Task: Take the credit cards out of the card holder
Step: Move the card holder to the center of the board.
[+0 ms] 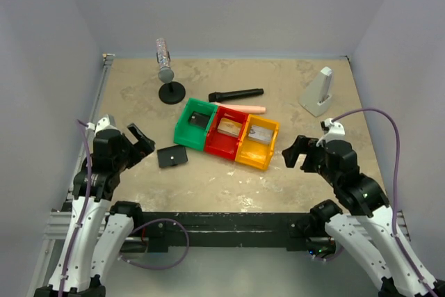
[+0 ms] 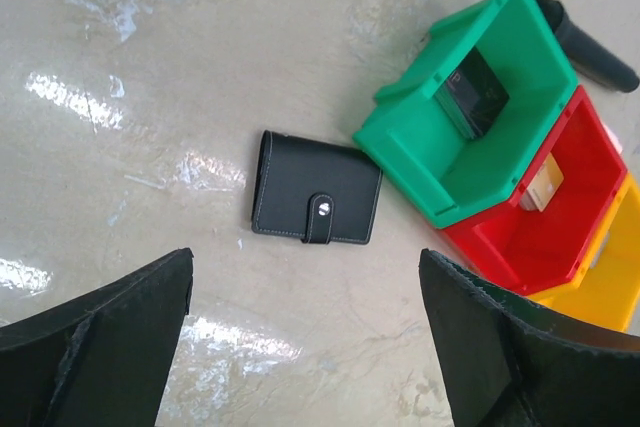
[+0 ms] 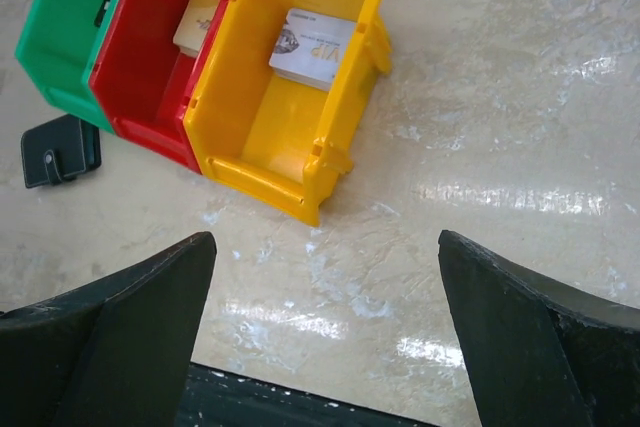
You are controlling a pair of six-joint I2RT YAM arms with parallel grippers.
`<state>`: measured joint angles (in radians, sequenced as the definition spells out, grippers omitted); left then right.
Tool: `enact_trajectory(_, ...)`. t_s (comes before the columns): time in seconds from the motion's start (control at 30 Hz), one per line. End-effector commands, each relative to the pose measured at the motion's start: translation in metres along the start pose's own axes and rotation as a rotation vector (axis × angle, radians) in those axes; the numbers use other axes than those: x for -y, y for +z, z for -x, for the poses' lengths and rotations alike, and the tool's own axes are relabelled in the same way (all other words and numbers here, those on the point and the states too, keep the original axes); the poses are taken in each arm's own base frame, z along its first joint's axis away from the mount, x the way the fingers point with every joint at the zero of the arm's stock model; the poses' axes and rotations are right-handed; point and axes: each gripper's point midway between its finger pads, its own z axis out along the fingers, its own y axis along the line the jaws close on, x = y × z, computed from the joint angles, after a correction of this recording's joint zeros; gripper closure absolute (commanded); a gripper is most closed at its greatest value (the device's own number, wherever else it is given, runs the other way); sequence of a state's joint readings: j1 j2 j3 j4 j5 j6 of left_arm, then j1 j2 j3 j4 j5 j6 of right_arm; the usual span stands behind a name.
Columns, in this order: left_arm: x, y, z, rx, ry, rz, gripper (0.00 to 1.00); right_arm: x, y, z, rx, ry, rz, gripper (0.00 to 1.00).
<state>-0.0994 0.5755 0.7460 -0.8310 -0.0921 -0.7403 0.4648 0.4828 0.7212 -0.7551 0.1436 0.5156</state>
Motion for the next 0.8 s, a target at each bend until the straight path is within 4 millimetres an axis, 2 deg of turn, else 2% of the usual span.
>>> enact_trajectory(0.0, 0.000, 0.004, -0.015, -0.062, 0.021, -0.014, 0.00, -0.005, 0.006, -0.013, -0.061, 0.021, 0.023, 0.01)
enact_trajectory(0.07, 0.000, 0.009, -0.018, -0.069, 0.012, -0.020, 0.00, 0.010, 0.010, -0.017, -0.066, 0.063, -0.072, 0.01)
enact_trajectory(0.13, -0.003, 0.013, -0.022, -0.077, -0.006, -0.010, 0.00, 0.016, 0.011, -0.020, -0.070, 0.066, -0.098, 0.01)
enact_trajectory(0.33, -0.015, 0.026, -0.034, -0.114, -0.047, 0.056, 0.06, 0.002, 0.012, -0.026, -0.052, 0.042, 0.016, 0.01)
enact_trajectory(0.6, -0.030, 0.057, -0.077, -0.255, -0.148, 0.127, 0.09, -0.001, 0.011, -0.043, -0.067, 0.004, 0.090, 0.01)
enact_trajectory(0.77, -0.036, 0.071, -0.087, -0.272, -0.165, 0.148, 0.10, -0.005, 0.010, -0.044, -0.052, -0.006, 0.132, 0.01)
